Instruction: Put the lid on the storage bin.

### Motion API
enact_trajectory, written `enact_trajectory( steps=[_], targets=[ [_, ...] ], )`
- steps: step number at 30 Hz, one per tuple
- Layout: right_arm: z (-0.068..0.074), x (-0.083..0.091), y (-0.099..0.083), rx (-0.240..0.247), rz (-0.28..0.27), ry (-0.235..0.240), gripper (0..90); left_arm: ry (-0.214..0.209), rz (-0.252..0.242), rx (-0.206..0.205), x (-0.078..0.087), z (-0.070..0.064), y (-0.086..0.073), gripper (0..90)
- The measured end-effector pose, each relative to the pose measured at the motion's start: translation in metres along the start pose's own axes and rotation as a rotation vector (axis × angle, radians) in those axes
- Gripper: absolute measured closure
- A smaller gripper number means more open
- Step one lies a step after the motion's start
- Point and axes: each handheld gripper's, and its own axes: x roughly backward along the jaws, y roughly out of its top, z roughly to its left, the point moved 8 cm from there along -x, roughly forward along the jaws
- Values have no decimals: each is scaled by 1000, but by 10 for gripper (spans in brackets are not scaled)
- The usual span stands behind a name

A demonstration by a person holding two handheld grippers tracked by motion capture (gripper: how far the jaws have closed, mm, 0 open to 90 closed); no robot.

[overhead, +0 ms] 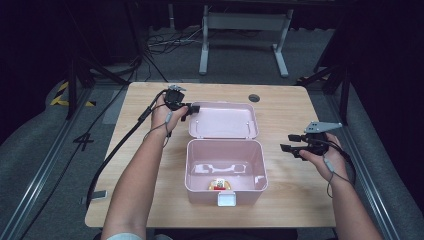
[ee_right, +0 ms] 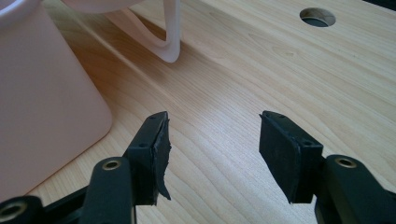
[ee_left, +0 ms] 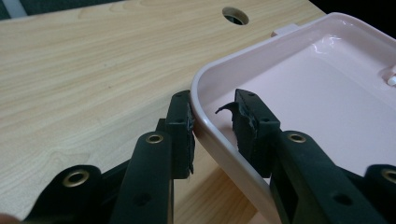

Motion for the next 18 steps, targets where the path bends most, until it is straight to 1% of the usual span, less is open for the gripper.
enact_trajectory(
  steps=[2, 6, 7, 8, 9, 11, 13, 14, 16, 18],
  targets=[
    [0, 0, 0, 1, 2, -1, 443, 5, -30, -29, 2, -2, 3, 687],
    [0, -1, 0, 3, 2, -1, 445, 15, -65, -51, 6, -4, 8, 689],
    [0, -1, 0, 4, 2, -1, 445, 23, -89, -61, 9, -5, 11, 691],
    [1, -1, 0, 5, 2, 0, 446, 23, -102, -60, 9, -6, 12, 693],
    [1, -1, 0, 5, 2, 0, 446, 23, -102, -60, 9, -6, 12, 695],
    [1, -1, 0, 6, 3, 0, 446, 29, -120, -70, 12, -7, 15, 698],
    [1, -1, 0, 7, 2, 0, 449, 35, -144, -71, 14, -8, 18, 703],
    [1, -1, 0, 10, 1, 0, 449, 33, -148, -73, 15, -9, 19, 705],
    [1, -1, 0, 9, 1, 1, 450, 36, -172, -72, 17, -10, 22, 707],
    [1, -1, 0, 10, -1, 0, 451, 40, -186, -80, 19, -11, 24, 710]
  ],
)
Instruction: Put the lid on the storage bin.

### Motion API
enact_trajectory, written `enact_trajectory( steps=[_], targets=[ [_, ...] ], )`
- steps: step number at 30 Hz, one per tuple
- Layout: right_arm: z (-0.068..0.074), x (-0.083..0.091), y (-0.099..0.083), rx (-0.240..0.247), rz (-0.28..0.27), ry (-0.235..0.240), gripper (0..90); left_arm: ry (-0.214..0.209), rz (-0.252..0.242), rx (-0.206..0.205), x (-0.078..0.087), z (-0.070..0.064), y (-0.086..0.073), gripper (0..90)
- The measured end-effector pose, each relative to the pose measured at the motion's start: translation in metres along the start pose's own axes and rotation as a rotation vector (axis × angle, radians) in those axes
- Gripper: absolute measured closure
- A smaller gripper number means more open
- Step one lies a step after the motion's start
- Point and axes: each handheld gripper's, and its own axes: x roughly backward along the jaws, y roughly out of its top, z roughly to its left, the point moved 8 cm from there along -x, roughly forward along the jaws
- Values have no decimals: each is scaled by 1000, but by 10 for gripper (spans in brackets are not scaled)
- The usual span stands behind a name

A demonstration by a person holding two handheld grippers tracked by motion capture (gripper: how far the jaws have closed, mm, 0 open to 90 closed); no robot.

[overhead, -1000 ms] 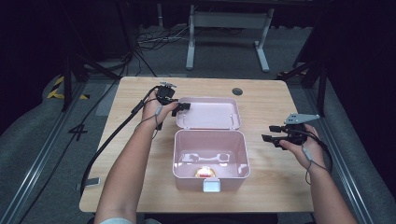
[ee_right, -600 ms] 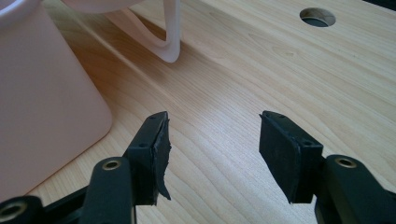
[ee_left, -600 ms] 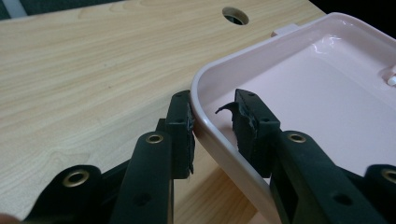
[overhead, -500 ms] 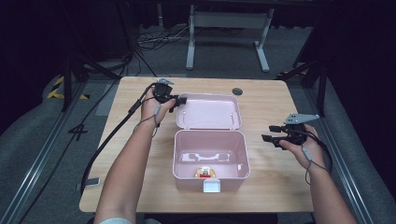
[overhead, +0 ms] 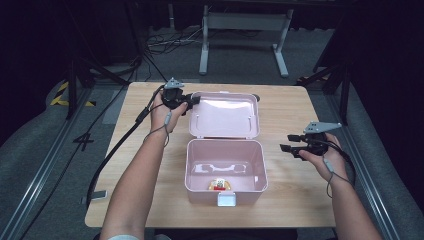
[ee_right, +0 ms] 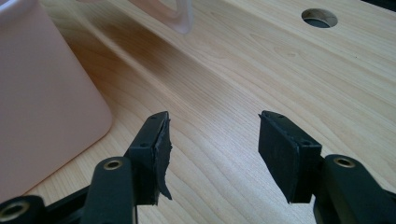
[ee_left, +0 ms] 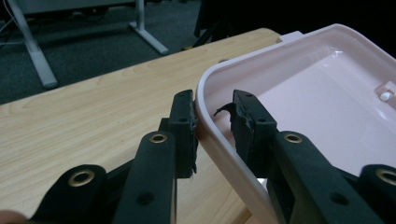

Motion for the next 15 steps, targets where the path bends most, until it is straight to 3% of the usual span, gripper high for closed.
enact_trajectory(
  steps=[5, 11, 15],
  targets=[
    [1, 0, 1, 1, -3, 2, 457, -2, -30, 1, 7, -3, 7, 713],
    [3, 0, 2, 9, -4, 6, 463, -42, -82, 44, 21, -7, 22, 722],
    [5, 0, 4, 14, -9, 13, 465, -32, -82, 5, 28, -10, 28, 735]
  ],
)
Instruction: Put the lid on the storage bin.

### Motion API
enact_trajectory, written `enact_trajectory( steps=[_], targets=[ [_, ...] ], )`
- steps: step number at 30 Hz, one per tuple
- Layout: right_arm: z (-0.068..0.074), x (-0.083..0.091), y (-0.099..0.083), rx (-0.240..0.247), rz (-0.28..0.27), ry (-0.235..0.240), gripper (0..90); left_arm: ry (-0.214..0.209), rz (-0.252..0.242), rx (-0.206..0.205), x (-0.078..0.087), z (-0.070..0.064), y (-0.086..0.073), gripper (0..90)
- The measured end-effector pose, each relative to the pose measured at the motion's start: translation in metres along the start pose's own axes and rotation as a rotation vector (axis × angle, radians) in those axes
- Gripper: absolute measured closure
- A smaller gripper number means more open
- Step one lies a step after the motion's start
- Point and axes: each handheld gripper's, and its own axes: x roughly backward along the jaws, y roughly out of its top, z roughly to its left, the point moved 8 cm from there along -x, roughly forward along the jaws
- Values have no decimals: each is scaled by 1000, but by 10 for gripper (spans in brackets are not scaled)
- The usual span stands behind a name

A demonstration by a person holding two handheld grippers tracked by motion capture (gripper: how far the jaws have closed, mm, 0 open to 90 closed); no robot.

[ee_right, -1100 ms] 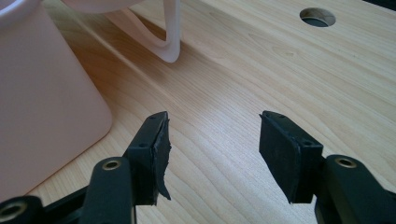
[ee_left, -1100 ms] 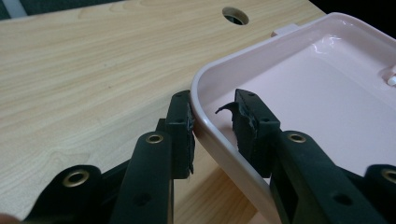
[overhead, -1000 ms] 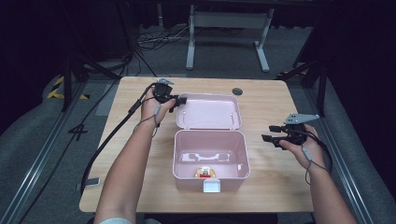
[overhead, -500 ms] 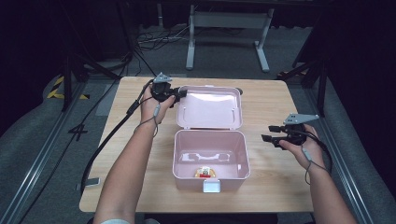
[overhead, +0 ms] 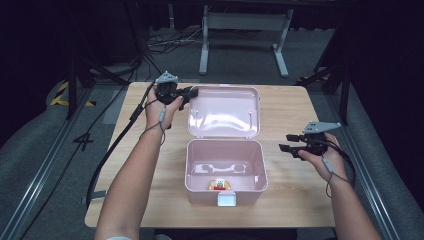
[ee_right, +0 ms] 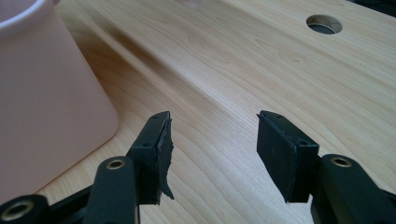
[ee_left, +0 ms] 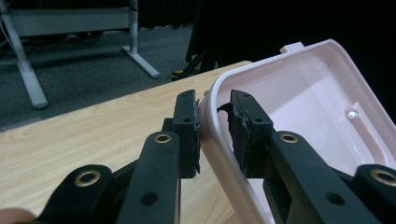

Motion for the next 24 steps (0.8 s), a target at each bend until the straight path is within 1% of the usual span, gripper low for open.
enact_trajectory(
  steps=[1, 3, 8, 13, 16, 19, 22, 23, 24],
  targets=[
    [1, 0, 1, 2, -1, 3, 465, 6, -2, -12, 2, -2, 2, 738],
    [4, 1, 4, 3, -14, 14, 470, 9, -10, -18, 4, -4, 5, 747],
    [6, 4, 7, 12, -24, 20, 480, 14, -23, -40, 11, -10, 12, 752],
    [15, 8, 14, 31, -45, 43, 496, 7, -38, -37, 19, -16, 17, 758],
    [22, 12, 20, 46, -62, 63, 503, 8, -51, -49, 24, -20, 20, 762],
    [24, 14, 22, 54, -66, 64, 505, 8, -53, -57, 26, -22, 21, 764],
    [28, 17, 26, 66, -75, 70, 508, 9, -65, -66, 31, -26, 24, 765],
    [30, 18, 27, 71, -78, 72, 510, 7, -69, -63, 32, -27, 24, 766],
    [33, 20, 30, 69, -92, 86, 512, 5, -72, -69, 35, -29, 25, 765]
  ],
)
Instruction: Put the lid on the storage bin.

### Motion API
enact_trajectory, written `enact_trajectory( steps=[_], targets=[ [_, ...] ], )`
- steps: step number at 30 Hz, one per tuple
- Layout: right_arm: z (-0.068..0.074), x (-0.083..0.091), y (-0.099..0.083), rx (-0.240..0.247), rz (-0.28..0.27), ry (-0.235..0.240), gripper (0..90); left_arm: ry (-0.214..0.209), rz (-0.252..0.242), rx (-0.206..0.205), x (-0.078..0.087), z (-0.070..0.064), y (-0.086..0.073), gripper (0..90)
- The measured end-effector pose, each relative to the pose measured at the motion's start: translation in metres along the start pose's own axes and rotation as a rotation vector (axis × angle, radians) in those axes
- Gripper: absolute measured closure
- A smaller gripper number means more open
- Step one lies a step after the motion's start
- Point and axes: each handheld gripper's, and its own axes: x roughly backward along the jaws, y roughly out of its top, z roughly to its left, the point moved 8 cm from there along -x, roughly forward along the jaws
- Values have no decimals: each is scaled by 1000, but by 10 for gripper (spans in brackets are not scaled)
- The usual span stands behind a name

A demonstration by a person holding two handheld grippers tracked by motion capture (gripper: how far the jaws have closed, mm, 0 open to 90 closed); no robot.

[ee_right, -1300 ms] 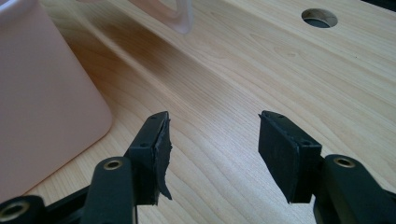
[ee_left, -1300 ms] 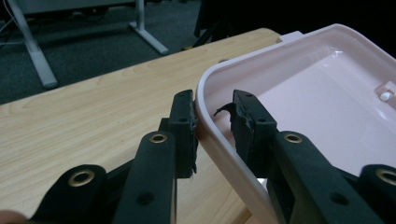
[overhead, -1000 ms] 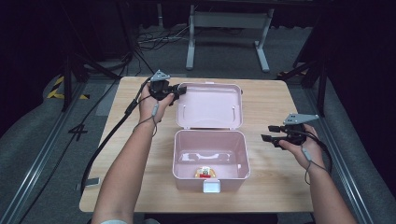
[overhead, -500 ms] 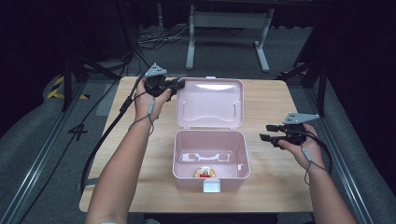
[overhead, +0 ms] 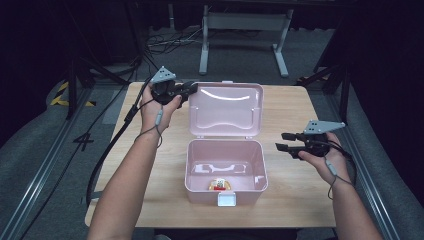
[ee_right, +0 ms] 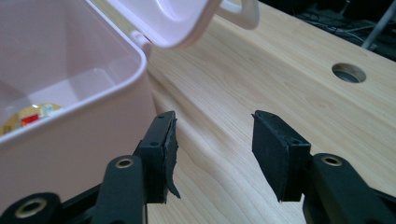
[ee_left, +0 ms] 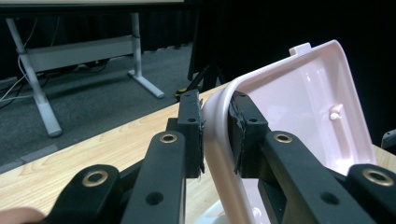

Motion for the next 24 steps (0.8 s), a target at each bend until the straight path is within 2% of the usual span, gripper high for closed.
enact_trajectory(
  steps=[6, 9, 17, 24],
  targets=[
    [9, 6, 11, -4, -40, 31, 518, 12, -11, -43, 8, -7, 4, 768],
    [13, 9, 15, 4, -54, 38, 518, 6, -19, -44, 11, -10, 5, 768],
    [23, 12, 23, 32, -56, 46, 519, 11, -39, -80, 24, -22, 9, 764],
    [27, 14, 27, 37, -66, 56, 521, 13, -52, -88, 32, -30, 10, 752]
  ],
)
